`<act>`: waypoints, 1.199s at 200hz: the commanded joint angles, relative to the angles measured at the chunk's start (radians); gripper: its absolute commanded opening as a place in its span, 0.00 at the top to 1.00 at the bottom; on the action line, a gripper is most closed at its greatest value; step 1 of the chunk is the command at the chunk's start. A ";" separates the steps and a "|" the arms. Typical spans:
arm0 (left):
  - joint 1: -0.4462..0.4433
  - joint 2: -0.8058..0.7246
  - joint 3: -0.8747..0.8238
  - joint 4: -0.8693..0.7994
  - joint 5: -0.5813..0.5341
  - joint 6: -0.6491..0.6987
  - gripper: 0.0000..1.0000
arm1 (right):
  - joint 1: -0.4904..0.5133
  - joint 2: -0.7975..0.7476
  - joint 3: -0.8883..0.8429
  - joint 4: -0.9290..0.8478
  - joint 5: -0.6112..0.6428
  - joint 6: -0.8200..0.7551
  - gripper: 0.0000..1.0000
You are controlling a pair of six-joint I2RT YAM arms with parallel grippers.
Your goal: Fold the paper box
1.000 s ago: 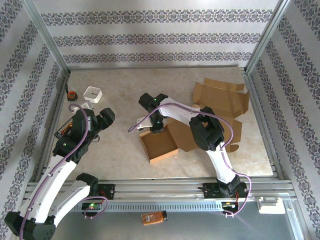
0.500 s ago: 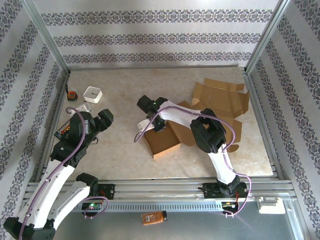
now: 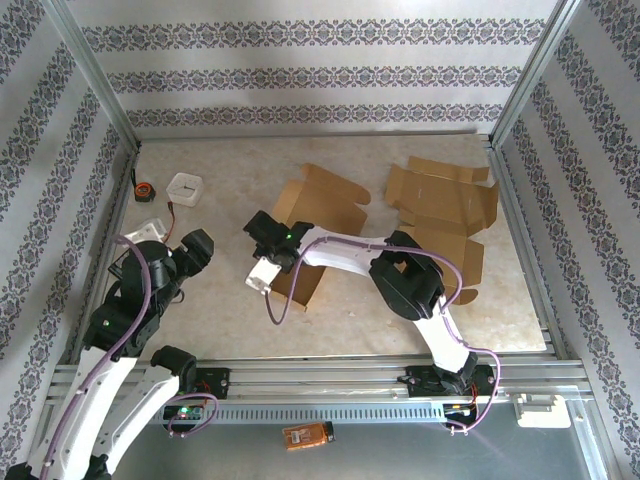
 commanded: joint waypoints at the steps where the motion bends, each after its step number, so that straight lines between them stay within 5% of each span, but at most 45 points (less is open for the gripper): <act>1: 0.017 -0.005 -0.016 -0.041 -0.021 -0.011 0.25 | 0.028 -0.020 -0.110 0.055 -0.094 -0.086 0.81; 59: 0.017 0.080 -0.021 0.052 0.058 -0.010 0.25 | 0.001 -0.242 -0.301 0.073 -0.083 0.003 0.55; 89: 0.017 0.178 -0.010 0.136 0.162 0.073 0.25 | -0.014 -0.370 -0.326 0.052 -0.090 0.166 0.50; 112: 0.017 0.297 0.044 0.164 0.243 0.174 0.25 | -0.050 -0.483 -0.329 0.088 -0.170 0.523 0.48; 133: 0.017 0.471 0.161 0.083 0.308 0.262 0.25 | -0.141 -0.571 -0.329 0.151 -0.188 1.074 0.41; 145: 0.017 0.574 0.228 0.030 0.320 0.294 0.26 | -0.199 -0.599 -0.330 0.161 -0.090 1.436 0.28; 154: 0.018 0.639 0.264 0.014 0.322 0.306 0.26 | -0.248 -0.604 -0.305 0.100 -0.028 1.666 0.23; 166: 0.024 0.719 0.302 0.018 0.350 0.325 0.26 | -0.351 -0.585 -0.243 -0.050 -0.129 1.887 0.22; 181: 0.040 0.822 0.361 0.020 0.397 0.341 0.26 | -0.472 -0.543 -0.185 -0.181 -0.306 2.060 0.24; 202: 0.060 0.975 0.475 -0.012 0.445 0.375 0.26 | -0.607 -0.502 -0.221 -0.137 -0.484 2.219 0.22; 240: 0.080 1.229 0.680 -0.071 0.508 0.448 0.27 | -0.702 -0.339 -0.131 -0.146 -0.515 2.228 0.17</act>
